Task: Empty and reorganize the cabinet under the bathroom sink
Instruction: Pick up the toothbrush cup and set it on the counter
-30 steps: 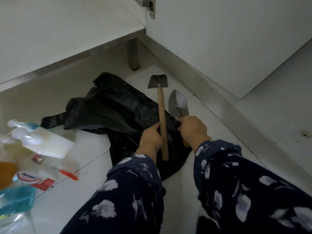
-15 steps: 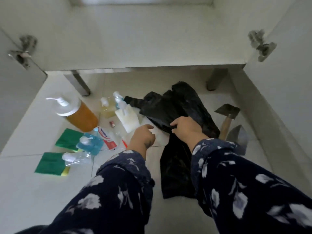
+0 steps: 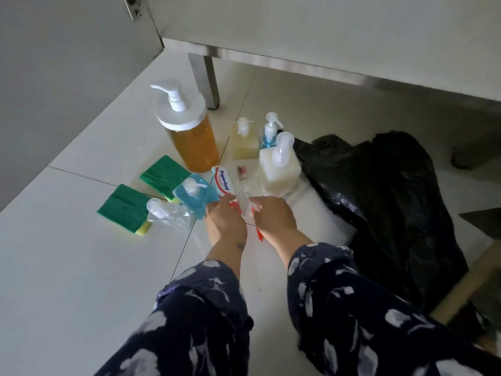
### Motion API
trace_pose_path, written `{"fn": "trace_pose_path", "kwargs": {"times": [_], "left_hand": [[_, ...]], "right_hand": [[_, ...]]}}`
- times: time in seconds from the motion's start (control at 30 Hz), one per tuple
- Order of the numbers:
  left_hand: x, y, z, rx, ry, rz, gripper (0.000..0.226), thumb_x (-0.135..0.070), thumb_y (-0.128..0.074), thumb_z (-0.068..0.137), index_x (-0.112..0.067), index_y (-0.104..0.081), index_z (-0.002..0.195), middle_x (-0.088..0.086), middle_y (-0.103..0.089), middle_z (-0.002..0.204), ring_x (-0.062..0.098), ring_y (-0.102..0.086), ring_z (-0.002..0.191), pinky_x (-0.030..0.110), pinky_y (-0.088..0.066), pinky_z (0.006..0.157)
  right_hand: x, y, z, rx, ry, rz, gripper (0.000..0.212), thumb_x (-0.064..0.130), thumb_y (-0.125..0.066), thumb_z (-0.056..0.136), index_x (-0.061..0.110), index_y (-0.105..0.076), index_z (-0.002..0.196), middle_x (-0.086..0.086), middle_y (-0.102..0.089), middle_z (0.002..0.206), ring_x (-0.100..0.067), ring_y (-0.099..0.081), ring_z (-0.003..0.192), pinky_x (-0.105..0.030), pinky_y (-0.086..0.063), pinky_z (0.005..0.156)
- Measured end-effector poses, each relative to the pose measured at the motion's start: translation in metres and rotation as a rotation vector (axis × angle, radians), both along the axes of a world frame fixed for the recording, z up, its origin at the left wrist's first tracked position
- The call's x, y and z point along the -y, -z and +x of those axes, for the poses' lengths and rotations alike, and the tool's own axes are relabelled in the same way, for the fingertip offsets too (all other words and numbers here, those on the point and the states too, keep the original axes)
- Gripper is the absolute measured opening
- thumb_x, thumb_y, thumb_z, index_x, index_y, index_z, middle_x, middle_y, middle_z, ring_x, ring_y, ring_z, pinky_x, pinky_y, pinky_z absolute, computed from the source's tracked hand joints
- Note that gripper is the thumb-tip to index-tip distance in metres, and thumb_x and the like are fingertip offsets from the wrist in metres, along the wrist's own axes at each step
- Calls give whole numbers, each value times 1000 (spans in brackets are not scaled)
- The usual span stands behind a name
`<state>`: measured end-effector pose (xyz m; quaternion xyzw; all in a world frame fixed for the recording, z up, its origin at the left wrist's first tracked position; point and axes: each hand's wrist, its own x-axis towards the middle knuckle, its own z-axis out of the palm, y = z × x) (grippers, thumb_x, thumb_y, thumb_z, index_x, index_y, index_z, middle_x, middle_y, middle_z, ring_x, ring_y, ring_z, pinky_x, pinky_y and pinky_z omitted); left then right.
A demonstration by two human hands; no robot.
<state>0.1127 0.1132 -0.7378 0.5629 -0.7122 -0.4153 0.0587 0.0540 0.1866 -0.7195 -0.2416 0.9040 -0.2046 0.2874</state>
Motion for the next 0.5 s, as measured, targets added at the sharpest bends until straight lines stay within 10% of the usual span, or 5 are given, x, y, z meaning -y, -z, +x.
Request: {"fn": "trace_pose_path", "kwargs": {"times": [0.17,0.3,0.5], "left_hand": [[4,6,-6,-59,-106,1,27,-12,-47,96,-23,-62,116,-9,-53,94,3,-51,68,10,-34,55],[9,5,-6,-90,-62,14,43,-2,-44,91,-23,-63,123,3,-63,109,24,-63,92,36,-54,85],[8,-7,4,-136,-52,121,48,3,-51,91,-24,-58,131,1,-67,114,20,-65,89,32,-57,78]], "right_hand": [[11,15,-2,-142,-60,21,45,12,-52,94,32,-53,134,-6,-64,119,-26,-61,108,-31,-49,86],[10,20,3,-174,-63,17,39,16,-46,97,33,-56,131,-7,-65,111,-28,-64,101,-31,-50,80],[5,7,3,-108,-20,57,47,6,-41,96,27,-52,136,-4,-58,132,-25,-57,117,-32,-49,95]]}}
